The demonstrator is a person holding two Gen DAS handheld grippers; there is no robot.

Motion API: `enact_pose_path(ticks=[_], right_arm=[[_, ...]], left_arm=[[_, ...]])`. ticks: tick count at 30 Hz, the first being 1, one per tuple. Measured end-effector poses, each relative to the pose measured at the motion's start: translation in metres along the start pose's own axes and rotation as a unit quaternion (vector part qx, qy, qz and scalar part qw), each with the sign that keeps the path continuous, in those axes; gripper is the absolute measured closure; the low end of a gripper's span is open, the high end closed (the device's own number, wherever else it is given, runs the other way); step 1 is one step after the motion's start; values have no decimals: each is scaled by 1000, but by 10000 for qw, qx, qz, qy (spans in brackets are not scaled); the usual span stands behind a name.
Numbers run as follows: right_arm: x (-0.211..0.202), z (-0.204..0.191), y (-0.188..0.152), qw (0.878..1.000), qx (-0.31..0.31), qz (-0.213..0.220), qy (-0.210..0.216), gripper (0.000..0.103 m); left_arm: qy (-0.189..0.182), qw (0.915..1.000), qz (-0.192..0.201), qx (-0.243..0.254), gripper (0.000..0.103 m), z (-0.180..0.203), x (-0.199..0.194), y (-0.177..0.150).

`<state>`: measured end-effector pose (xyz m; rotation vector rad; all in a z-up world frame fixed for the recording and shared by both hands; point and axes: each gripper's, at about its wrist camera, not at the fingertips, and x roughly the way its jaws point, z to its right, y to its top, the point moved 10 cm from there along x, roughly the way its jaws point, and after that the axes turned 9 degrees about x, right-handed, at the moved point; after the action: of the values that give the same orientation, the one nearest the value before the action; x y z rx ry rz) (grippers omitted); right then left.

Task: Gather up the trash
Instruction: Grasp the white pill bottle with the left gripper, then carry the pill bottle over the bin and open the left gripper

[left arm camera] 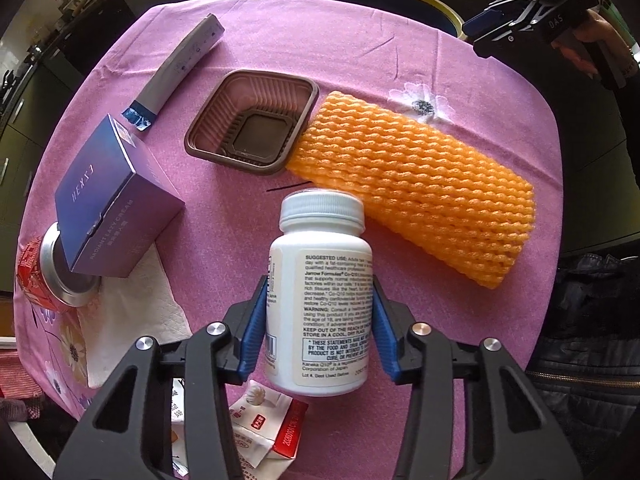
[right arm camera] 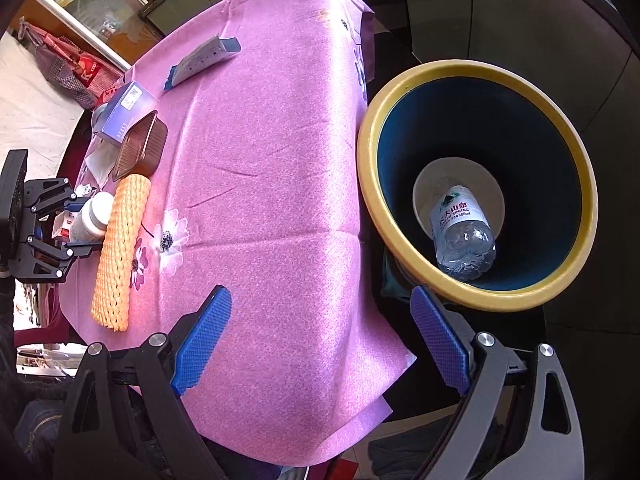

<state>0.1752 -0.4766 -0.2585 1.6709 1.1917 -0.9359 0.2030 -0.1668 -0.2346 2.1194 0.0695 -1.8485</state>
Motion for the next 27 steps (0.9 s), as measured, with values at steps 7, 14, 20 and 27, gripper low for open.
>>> enact_pose_path(ticks=[7, 14, 20, 27], right_arm=[[2, -3, -1, 10000, -21, -14, 23, 13], [4, -8, -1, 9999, -81, -44, 39, 13], [-8, -9, 1, 9999, -46, 148, 24, 13], [-68, 19, 3, 9937, 458, 1014, 121, 13]], left_arm=[[45, 9997, 172, -174, 58, -12, -14, -2], [116, 9993, 266, -221, 58, -3, -25, -3], [162, 9988, 431, -192, 58, 4, -41, 7], [-111, 9975, 687, -101, 58, 9, -66, 71]])
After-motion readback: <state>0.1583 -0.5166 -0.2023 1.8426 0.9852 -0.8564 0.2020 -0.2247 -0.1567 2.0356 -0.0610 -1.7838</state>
